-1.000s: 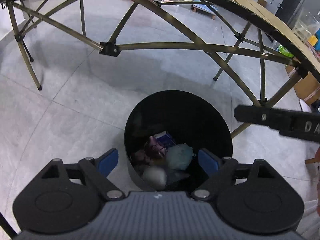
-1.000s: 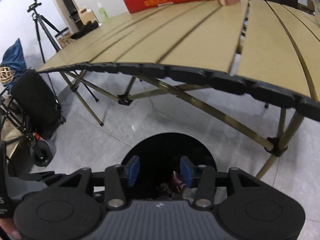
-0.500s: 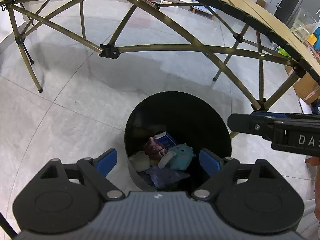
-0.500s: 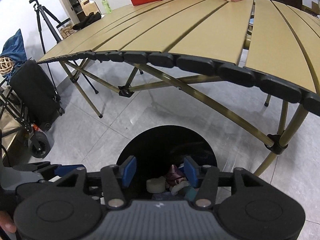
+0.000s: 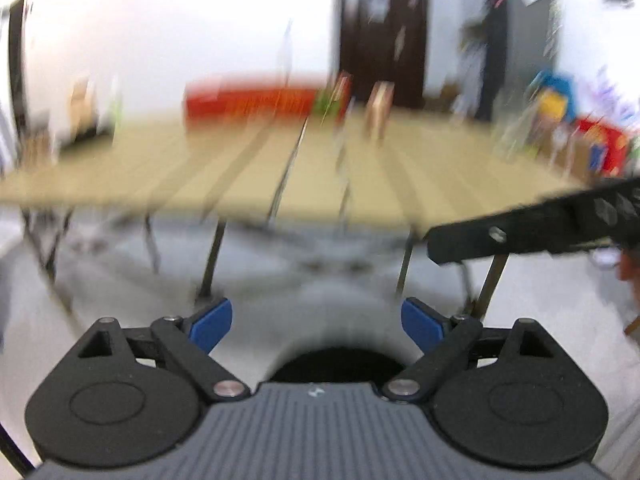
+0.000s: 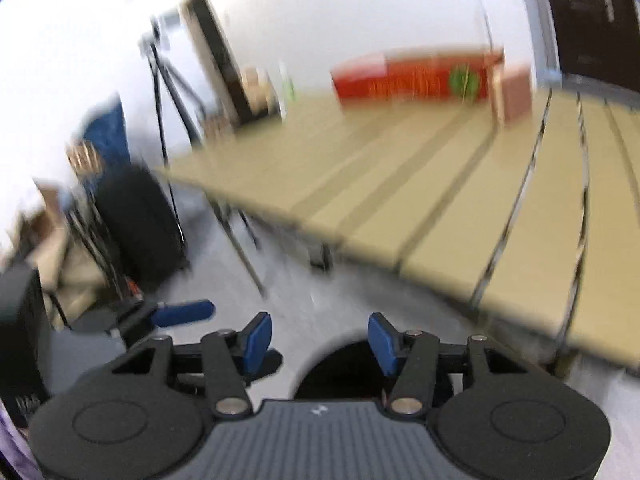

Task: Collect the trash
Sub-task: 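Close both tools on the pink-cream sponge block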

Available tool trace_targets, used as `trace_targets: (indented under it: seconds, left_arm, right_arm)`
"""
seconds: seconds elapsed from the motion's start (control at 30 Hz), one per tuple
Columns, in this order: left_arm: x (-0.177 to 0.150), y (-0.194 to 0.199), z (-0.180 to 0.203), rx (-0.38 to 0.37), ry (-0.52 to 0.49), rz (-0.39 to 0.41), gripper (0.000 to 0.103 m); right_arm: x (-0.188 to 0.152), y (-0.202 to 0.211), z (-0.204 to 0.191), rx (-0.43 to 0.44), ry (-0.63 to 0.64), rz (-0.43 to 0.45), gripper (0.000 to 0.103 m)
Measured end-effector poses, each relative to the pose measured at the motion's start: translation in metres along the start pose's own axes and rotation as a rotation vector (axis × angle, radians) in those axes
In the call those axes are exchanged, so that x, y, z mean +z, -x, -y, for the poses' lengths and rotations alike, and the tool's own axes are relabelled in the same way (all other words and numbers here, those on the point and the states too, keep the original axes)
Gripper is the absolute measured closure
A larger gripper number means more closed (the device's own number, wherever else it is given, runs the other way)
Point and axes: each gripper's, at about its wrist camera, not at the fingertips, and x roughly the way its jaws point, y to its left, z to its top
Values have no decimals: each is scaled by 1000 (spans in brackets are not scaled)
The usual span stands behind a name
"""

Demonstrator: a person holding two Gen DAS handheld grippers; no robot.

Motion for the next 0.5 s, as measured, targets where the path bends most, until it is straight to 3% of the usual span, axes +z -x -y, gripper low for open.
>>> trace_targets:
  seconds: [0.1,0.2,0.3,0.4,0.5]
  left_arm:
    - [53,-17,14,-36,-46,115,10]
    - [112,-73,28,-47,-49,138,10]
    - [160,-154,46,-59,-40,108,10]
    - [184,-233,66,65,-60,86,10]
    - [195,-285,71,65,21,69,10]
  right_arm:
    - [39,17,25,-83,-43,152,48]
    - [73,24,57,-232,-98,279,48]
    - [82,35,90,-321,-192,394,46]
    - [67,36,112,-430,-196,399,46]
    - [56,32,124,-488,-181,365,46]
